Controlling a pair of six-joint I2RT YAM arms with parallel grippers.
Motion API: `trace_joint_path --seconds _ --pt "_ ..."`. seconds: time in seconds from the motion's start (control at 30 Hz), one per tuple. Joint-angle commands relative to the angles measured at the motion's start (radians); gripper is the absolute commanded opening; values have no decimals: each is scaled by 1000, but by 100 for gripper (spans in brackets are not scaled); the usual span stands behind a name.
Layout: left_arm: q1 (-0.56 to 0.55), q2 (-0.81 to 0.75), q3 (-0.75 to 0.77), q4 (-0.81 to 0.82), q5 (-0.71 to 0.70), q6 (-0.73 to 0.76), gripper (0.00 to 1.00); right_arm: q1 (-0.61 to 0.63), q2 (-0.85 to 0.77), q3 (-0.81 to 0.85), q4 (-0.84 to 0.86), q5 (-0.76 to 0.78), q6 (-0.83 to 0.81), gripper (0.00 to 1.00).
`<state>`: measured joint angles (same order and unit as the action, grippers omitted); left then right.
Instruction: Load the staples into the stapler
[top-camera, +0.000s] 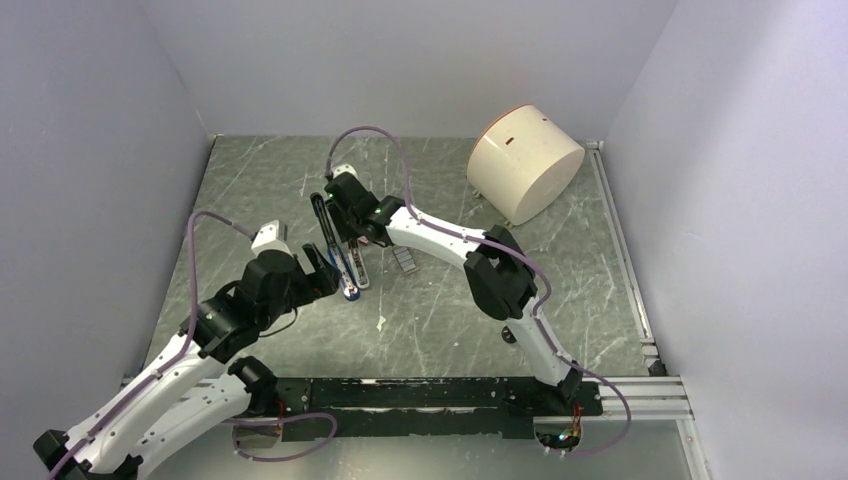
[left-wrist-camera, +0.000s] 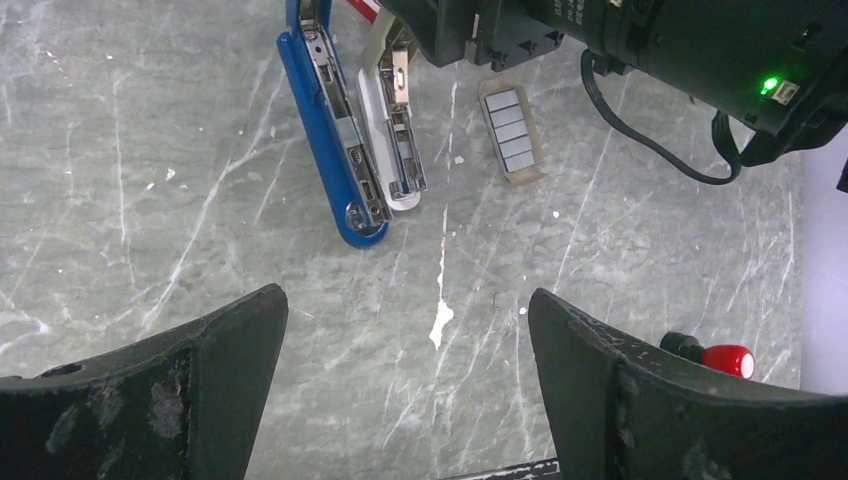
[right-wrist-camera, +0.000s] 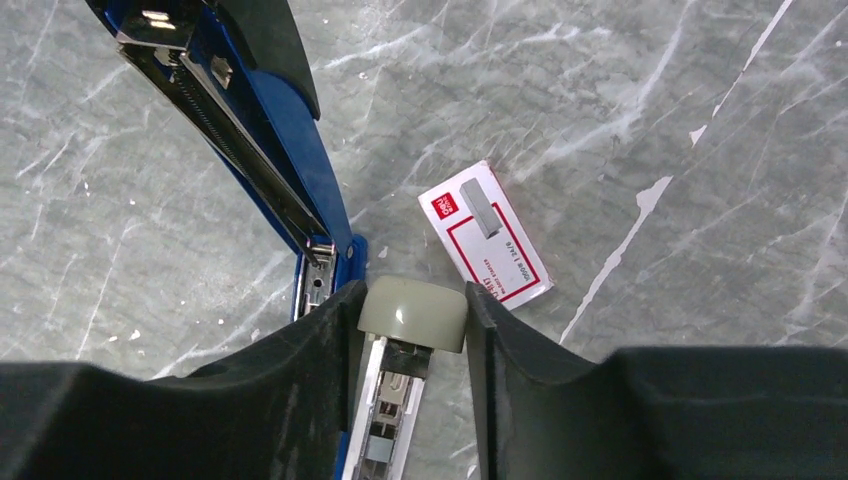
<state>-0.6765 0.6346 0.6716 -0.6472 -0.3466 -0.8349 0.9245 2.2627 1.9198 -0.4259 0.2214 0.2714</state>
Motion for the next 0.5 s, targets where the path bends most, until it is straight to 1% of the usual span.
trace_joint_path --seconds 0.0,0.1,0.2,0.33,0.47 --pt "5 5 -12 45 41 9 96 2 -15 -18 49 22 -6 41" --pt "5 10 -15 48 47 10 97 3 -19 -20 42 26 -5 31" --pt "5 14 -18 53 53 11 97 4 -26 -23 29 38 -13 26" --pt "5 22 -23 69 70 17 97 8 -43 -30 -3 70 -17 24" --pt "5 35 -32 89 92 22 97 9 -81 -79 -16 87 -12 24"
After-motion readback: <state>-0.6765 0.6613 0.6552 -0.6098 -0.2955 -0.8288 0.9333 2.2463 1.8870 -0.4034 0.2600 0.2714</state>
